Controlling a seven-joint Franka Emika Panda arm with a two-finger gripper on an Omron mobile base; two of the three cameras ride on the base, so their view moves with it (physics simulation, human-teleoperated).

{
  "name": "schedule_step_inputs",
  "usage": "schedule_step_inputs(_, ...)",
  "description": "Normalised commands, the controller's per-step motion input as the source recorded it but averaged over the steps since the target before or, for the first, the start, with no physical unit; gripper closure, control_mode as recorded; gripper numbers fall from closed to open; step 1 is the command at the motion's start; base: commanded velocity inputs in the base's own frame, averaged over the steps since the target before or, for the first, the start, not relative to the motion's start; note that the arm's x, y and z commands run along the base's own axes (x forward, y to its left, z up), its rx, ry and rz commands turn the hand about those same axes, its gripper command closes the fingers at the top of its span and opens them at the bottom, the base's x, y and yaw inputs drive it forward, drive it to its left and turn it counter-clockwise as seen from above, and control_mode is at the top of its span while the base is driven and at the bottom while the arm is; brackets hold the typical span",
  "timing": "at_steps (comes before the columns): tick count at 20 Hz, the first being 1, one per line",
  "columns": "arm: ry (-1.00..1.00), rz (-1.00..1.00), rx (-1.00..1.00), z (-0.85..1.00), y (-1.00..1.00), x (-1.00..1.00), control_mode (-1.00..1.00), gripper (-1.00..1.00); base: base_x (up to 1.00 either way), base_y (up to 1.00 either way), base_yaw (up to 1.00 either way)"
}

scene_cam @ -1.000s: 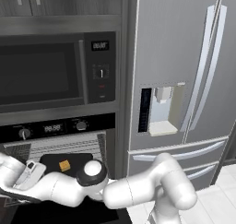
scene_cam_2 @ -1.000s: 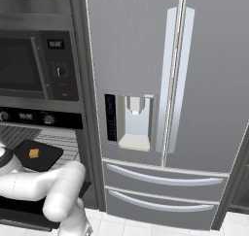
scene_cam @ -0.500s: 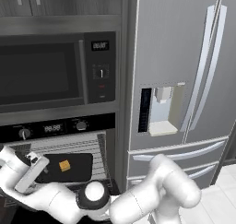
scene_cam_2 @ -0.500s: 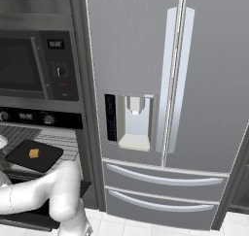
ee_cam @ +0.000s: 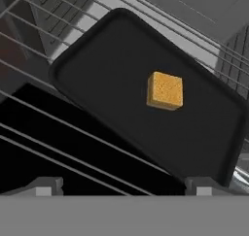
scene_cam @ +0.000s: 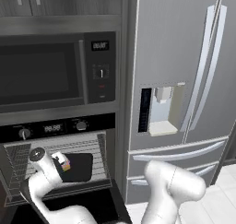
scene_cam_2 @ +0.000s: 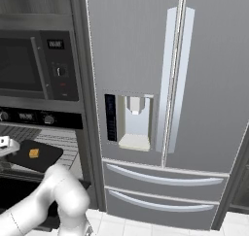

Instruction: Take the baked cake out of the oven and place it on the plate for cooling. Then close the oven door.

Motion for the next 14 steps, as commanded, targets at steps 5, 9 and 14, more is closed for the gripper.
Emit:
schedule_step_inputs(5,-0.02,0.0,0.38,0.47,-0.28,-0.03,-1.0,-1.0,0.0,0.0,0.0)
schedule_step_inputs(9,0.0,-0.03,0.13,0.5,-0.08,0.04,-1.0,-1.0,0.0,0.0,0.0)
schedule_step_inputs(14,0.01,-0.08,0.0,0.52,-0.02,0.03,-1.0,-1.0,0.0,0.0,0.0)
